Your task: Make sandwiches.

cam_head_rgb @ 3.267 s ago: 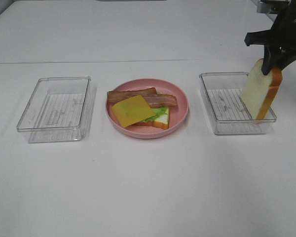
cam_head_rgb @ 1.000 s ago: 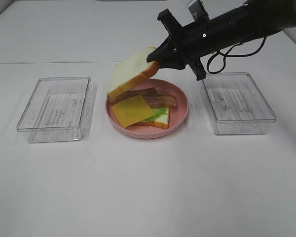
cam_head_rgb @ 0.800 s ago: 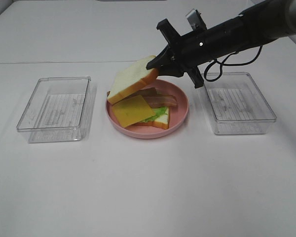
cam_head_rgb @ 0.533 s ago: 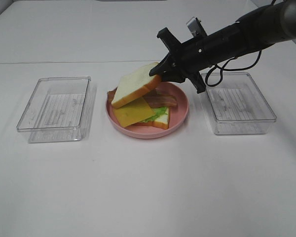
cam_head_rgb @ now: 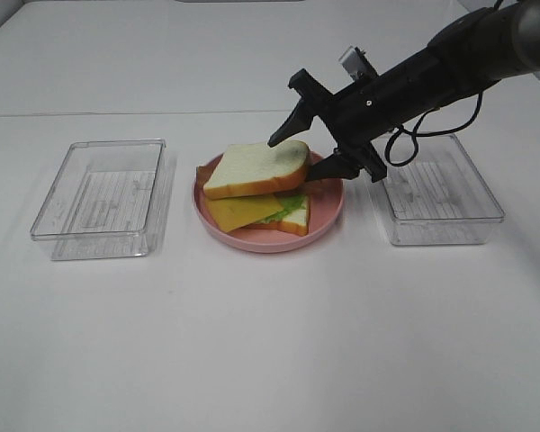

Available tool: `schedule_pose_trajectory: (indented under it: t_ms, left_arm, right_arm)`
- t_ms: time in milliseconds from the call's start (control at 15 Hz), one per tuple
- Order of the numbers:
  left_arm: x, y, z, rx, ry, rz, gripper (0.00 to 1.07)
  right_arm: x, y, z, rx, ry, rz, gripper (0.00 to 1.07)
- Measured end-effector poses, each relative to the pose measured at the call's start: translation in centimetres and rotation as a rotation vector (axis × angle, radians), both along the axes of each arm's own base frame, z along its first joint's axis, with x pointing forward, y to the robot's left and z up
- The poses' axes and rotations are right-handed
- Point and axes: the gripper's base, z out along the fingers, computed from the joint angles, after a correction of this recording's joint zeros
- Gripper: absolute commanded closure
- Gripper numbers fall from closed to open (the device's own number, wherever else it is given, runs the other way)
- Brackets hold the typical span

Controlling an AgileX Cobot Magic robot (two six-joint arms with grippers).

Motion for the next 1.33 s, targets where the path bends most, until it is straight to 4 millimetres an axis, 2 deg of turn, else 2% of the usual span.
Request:
schedule_pose_trajectory:
  t_ms: [267, 533, 600, 800, 867, 1000, 1067, 1200, 1333]
  left_arm:
    - [0.0, 0.0, 0.0, 0.000, 0.000, 0.000, 0.45]
    - [0.0, 0.0, 0.0, 0.000, 0.000, 0.000, 0.45]
    - [0.0, 0.0, 0.0, 0.000, 0.000, 0.000, 0.45]
    - [0.0, 0.0, 0.0, 0.000, 0.000, 0.000, 0.45]
    - [0.0, 0.0, 0.0, 0.000, 0.000, 0.000, 0.45]
    - [0.0, 0.0, 0.0, 0.000, 0.000, 0.000, 0.45]
    - [0.0, 0.0, 0.0, 0.000, 0.000, 0.000, 0.45]
    - [0.0, 0.0, 0.0, 0.000, 0.000, 0.000, 0.45]
    - [0.0, 0.0, 0.0, 0.000, 0.000, 0.000, 0.45]
  right_arm:
    - [-0.5, -0.4, 0.3, -0.071, -0.008, 0.064, 0.31]
    - [-1.5, -1.8, 2.2, -0.248, -0.014, 0.136, 0.31]
    - [-2.2, -2.5, 3.3, -0.336, -0.019, 0.196, 0.31]
    - [-3.5, -3.5, 7.2, -0.420, -0.092, 0.266, 0.31]
    - [-3.8, -3.6, 7.9, -0.429, -0.104, 0.273, 0.31]
    - [-5.2, -4.4, 11.6, -0.472, -0.199, 0.276, 0.31]
    - [-6.4, -4.9, 13.2, -0.494, -0.241, 0.275, 0.31]
    - [-9.0, -6.0, 15.3, -0.534, -0.291, 0.277, 0.31]
    - [-11.5, -6.8, 16.4, -0.559, -0.316, 0.280, 0.31]
